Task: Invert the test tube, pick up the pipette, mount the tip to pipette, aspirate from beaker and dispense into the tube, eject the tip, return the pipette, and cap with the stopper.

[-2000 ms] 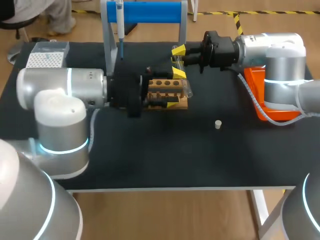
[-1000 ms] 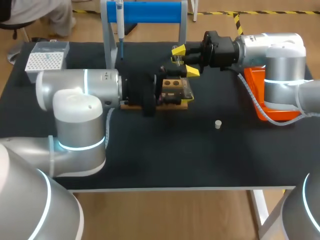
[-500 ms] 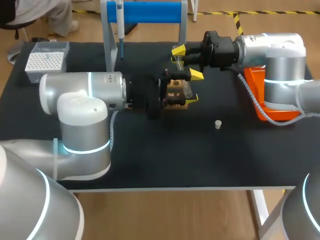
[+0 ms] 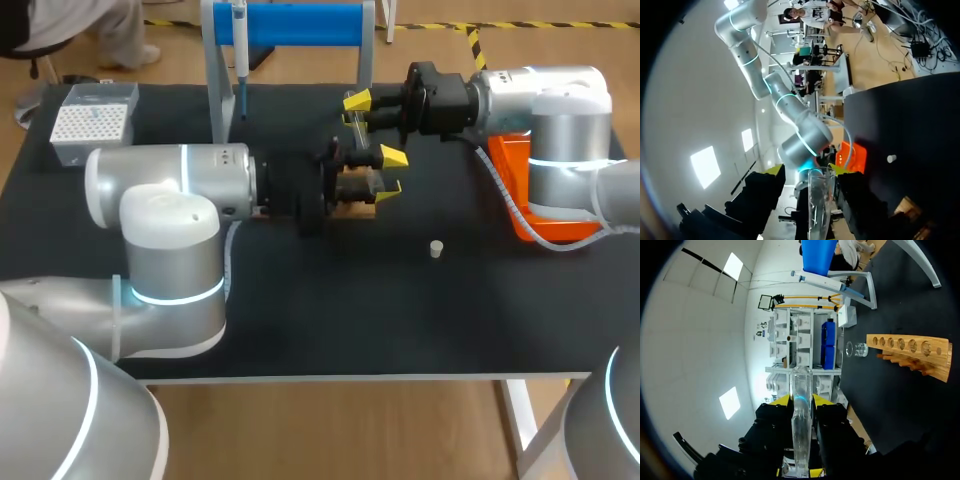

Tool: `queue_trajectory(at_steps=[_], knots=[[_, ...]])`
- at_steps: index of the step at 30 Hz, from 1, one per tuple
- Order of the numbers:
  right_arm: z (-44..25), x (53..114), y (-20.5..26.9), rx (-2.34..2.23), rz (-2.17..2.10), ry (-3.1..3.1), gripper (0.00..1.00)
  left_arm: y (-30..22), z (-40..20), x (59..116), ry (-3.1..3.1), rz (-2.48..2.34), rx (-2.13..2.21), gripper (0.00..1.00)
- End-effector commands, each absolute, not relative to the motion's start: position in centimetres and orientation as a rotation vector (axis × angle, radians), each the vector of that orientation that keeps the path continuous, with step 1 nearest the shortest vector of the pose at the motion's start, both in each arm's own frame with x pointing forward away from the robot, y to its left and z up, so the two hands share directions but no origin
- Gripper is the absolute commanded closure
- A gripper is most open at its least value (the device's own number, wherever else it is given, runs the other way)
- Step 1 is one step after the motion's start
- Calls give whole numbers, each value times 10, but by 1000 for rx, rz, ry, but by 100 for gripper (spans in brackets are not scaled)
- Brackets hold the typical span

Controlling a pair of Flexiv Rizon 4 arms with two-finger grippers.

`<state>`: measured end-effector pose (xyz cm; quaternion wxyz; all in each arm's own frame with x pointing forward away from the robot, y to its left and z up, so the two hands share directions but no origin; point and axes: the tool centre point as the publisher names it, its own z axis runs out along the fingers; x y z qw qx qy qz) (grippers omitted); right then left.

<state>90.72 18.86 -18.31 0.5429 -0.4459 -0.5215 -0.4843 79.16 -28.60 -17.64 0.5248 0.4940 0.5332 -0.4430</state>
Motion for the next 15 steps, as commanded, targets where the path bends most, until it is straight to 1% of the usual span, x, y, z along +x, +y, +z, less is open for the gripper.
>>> queue_trajectory(at_steps=[1, 15], knots=[[-183, 908, 188, -1057, -1147, -1241, 100, -287, -179, 792, 1271, -1062, 1181, 55], [-183, 908, 188, -1057, -1147, -1241, 100, -282, -182, 792, 1280, -1064, 1163, 52]])
